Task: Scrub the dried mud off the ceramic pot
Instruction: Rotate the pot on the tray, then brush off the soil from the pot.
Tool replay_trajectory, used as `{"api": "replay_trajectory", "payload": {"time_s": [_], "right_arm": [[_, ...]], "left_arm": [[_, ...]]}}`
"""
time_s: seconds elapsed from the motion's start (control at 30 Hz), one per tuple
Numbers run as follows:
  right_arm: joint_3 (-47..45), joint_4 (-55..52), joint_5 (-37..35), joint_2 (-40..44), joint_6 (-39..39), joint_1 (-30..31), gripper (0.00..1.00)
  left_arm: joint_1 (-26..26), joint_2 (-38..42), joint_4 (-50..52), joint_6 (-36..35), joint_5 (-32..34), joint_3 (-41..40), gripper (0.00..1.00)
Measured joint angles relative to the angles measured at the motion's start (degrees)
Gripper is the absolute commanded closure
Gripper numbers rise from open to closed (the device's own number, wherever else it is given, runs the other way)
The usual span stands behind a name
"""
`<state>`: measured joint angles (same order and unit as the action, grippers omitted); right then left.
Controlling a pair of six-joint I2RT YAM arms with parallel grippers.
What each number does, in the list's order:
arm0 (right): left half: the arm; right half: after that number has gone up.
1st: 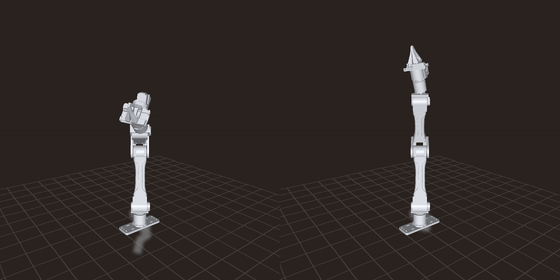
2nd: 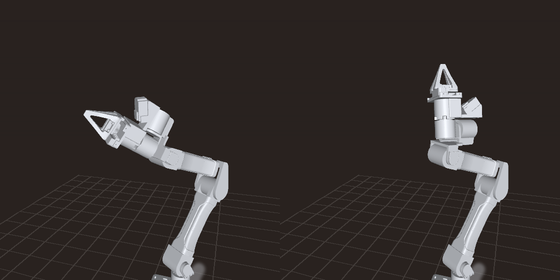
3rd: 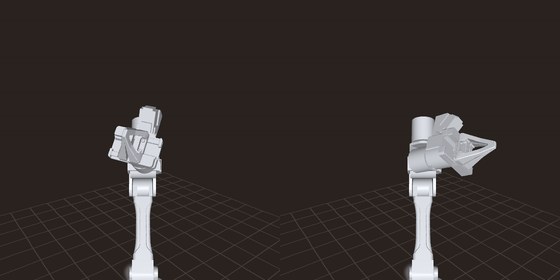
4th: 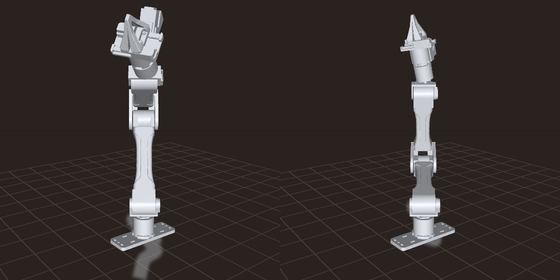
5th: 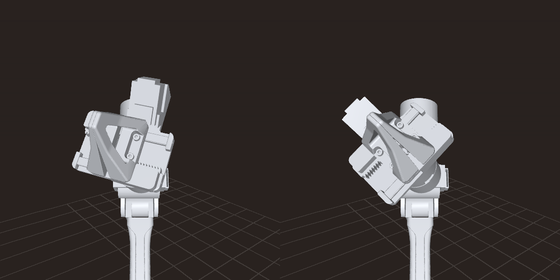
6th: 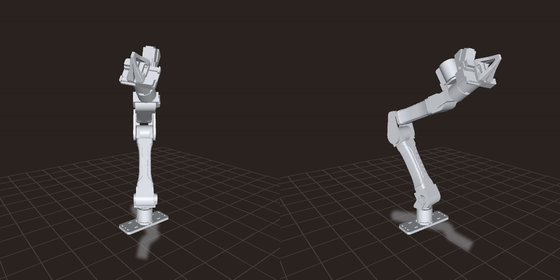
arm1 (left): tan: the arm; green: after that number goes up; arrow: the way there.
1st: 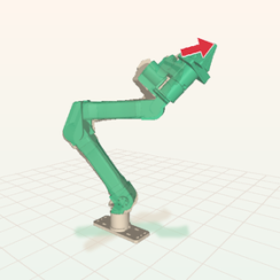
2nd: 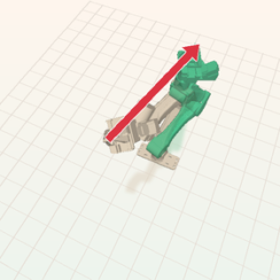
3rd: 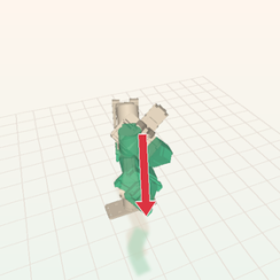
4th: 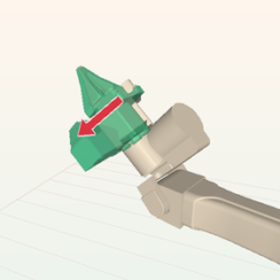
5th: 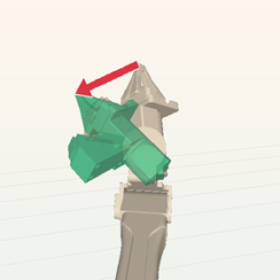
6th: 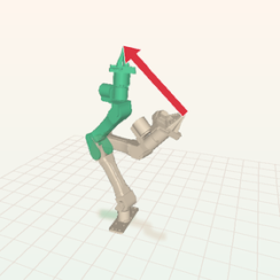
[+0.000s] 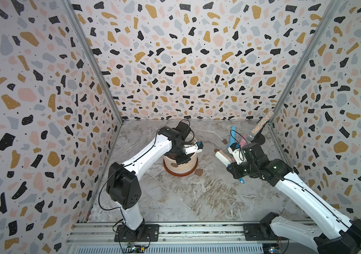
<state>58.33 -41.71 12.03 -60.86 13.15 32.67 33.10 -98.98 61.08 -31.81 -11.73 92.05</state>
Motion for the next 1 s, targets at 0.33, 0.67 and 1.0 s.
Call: {"api": "replay_trajectory", "payload": {"time_s": [0.33,0.67,1.0], "right_arm": [[-9.88,7.58,14.84,3.48,-19.26,0.55,1.0],[-5.46,10.32,17.29,-10.75,-30.88,12.39,1.0],[9.55,18.21,19.58,-28.35,-27.02,16.72,1.0]], "left_arm": [[-0.04,3.48,-9.92,21.92,2.25,-5.9,0.95],[-1.57,5.7,-9.64,31.89,-3.98,-4.11,0.51],[-20.83,21.24,-8.15,31.89,-4.17,-7.52,0.32]]}}
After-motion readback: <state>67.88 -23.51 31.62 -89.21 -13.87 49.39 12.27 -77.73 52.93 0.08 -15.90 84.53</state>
